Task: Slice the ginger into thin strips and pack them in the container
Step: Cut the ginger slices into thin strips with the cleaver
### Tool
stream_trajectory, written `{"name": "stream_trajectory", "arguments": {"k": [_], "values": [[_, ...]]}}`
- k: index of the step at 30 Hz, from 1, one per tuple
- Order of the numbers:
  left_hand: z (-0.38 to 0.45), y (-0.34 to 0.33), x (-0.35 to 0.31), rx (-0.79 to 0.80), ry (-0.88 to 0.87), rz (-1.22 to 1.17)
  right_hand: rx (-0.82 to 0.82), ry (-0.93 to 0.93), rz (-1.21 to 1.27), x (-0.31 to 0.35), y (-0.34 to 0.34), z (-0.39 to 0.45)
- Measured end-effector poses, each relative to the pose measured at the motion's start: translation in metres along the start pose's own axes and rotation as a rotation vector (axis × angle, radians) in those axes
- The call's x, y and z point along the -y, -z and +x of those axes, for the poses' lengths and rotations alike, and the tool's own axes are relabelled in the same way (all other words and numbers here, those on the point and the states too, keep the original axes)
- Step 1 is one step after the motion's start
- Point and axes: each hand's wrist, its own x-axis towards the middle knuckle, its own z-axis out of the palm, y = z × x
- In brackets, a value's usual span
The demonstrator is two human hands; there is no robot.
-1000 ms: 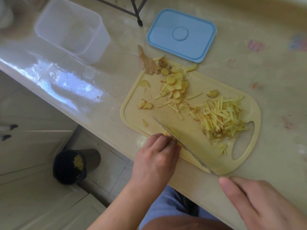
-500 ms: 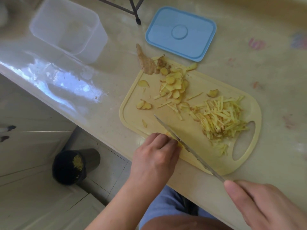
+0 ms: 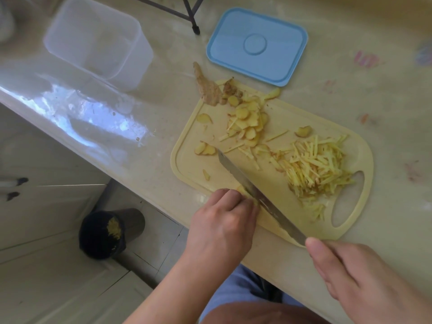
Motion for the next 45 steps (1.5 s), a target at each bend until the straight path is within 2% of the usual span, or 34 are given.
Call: {"name": "stream_trajectory", "arguments": {"k": [5,12,17,23,28,33,36,39,45], "values": [[0.000,0.001,-0.005,0.025,0.041,0.006,-0.058,-0.022,-0.048,0.003,0.004,-0.013],[0.003,-0.001,-0.004,0.078,0.079,0.027,-0.055,-0.001,-0.114,0.001,0.005,-0.014],[0.008,0.005,-0.005,0.051,0.140,-0.025,-0.101,-0.022,-0.033,0.000,0.009,-0.020],[0.001,0.000,-0.005,0.031,0.119,-0.041,0.008,-0.054,-0.015,0.005,0.008,-0.021],[0.000,-0.001,-0.004,0.026,0.078,-0.018,0.006,-0.105,-0.030,0.010,0.007,-0.020],[0.000,-0.002,-0.001,0.024,0.065,-0.024,-0.082,-0.099,-0.086,0.011,0.001,-0.019],[0.000,-0.002,0.001,0.013,0.049,-0.038,-0.190,-0.008,-0.192,0.003,-0.004,-0.017],[0.003,-0.002,0.001,-0.013,0.032,-0.042,-0.079,0.014,-0.234,-0.002,-0.007,-0.003],[0.000,-0.003,0.002,-0.015,0.064,-0.048,-0.052,0.074,-0.141,-0.001,-0.002,0.006]]}}
